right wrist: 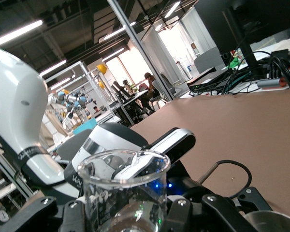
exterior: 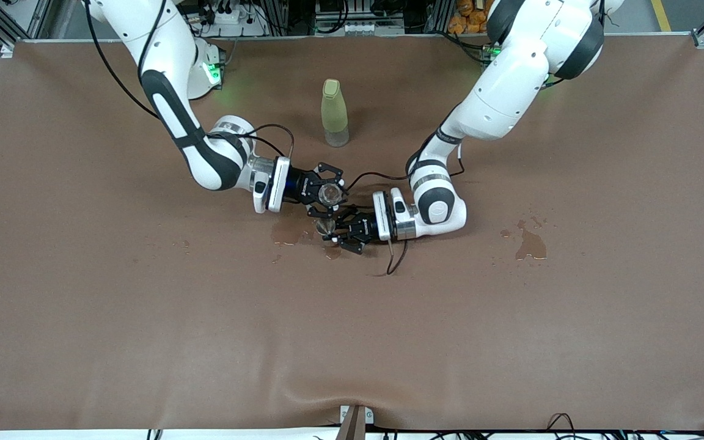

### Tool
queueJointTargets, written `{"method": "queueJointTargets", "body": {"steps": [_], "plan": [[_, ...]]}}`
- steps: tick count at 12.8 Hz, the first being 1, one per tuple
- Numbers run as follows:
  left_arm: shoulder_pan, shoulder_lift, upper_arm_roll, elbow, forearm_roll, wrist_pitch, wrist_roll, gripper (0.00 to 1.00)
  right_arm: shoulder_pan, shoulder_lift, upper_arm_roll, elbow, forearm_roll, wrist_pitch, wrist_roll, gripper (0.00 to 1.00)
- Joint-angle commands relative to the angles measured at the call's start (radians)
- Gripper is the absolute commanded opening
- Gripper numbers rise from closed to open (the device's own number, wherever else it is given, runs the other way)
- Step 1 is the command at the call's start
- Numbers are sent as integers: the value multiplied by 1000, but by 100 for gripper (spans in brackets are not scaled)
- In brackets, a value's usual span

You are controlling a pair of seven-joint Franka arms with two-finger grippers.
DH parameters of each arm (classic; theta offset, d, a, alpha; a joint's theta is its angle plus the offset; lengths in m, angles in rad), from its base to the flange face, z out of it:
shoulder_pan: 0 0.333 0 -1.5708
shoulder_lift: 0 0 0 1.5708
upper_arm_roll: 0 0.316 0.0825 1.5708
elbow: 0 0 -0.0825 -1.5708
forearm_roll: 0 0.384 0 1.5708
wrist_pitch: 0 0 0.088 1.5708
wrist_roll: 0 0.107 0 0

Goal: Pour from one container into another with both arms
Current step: 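Raise the beaker above the jigger with the right gripper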

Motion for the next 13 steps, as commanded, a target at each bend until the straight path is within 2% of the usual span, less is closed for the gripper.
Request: {"method": "queueJointTargets", "body": {"steps": [1, 13], "plan": [[10, -2, -3, -22, -37, -34, 77, 0, -6, 4, 21, 6, 67, -4, 74, 0], [46, -8, -2, -59, -20, -54, 96, 0, -6, -8, 22, -6, 89, -4, 360, 0]]}}
